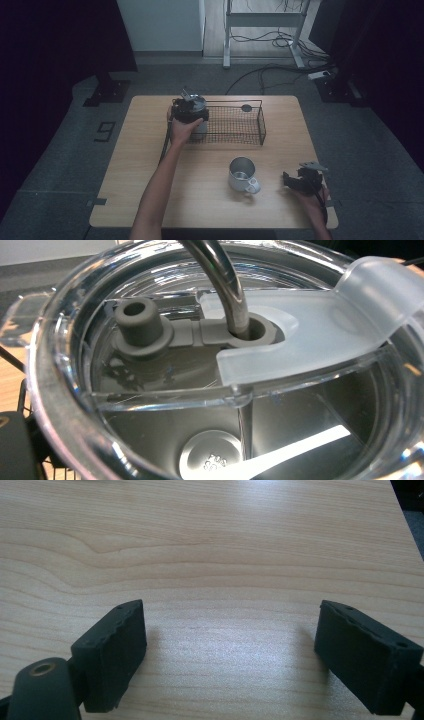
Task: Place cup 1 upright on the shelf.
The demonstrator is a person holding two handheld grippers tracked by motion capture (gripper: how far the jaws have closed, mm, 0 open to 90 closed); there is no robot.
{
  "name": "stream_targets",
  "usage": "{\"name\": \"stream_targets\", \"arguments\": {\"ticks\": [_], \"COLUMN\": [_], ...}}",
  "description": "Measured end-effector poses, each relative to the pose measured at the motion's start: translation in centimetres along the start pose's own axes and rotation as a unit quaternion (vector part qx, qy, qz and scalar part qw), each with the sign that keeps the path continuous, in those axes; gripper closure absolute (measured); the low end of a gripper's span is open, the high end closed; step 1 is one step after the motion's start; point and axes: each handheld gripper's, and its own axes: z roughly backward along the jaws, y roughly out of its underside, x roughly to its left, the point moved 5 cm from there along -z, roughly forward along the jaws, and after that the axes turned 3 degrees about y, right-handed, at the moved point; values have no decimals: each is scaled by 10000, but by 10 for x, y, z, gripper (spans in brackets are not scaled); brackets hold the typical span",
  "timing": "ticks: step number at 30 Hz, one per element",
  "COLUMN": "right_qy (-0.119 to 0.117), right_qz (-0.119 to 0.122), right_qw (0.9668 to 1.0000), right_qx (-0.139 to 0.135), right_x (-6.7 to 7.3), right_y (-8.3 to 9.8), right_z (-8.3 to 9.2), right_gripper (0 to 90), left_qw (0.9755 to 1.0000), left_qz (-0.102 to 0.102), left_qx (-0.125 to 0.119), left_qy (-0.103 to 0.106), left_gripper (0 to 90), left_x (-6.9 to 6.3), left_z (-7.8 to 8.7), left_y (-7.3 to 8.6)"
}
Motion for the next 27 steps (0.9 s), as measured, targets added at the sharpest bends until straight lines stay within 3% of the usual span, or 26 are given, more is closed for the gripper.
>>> {"name": "stream_targets", "arguments": {"ticks": [10, 19, 27], "right_qy": [0, -1, 1], "right_qz": [2, 3, 2], "right_qw": [10000, 10000, 10000], "right_qx": [-1, 2, -2], "right_x": [0, 0, 0], "right_y": [0, 0, 0], "right_z": [0, 0, 0], "right_gripper": [130, 130, 130], "left_qw": [9999, 9999, 9999], "left_qz": [-135, -54, -139], "left_qx": [-10, -114, -30], "left_qy": [30, 67, 41], "left_gripper": [38, 37, 29], "left_x": [-2, 0, -1], "left_z": [-1, 2, 2], "left_y": [4, 8, 10]}}
